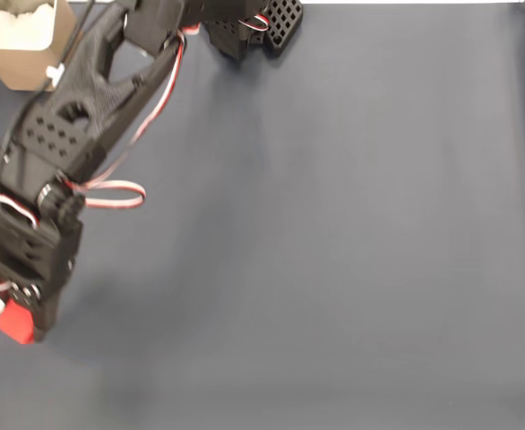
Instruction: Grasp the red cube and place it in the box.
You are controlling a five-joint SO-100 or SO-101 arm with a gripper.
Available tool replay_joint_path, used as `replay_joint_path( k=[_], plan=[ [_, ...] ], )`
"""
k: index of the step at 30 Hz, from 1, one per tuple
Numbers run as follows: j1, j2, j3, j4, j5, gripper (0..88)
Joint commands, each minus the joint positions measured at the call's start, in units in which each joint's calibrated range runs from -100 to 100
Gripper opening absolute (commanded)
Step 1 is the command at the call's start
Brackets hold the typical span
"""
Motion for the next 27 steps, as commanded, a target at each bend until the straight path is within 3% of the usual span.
replay_joint_path(
  k=[1,15,27],
  plan=[
    [1.8,-11.2,3.1,1.0,-0.8,2.1],
    [9.3,-36.5,27.0,2.3,-1.9,2.1],
    [18.8,-50.1,35.8,7.6,-2.8,2.0]
  ],
)
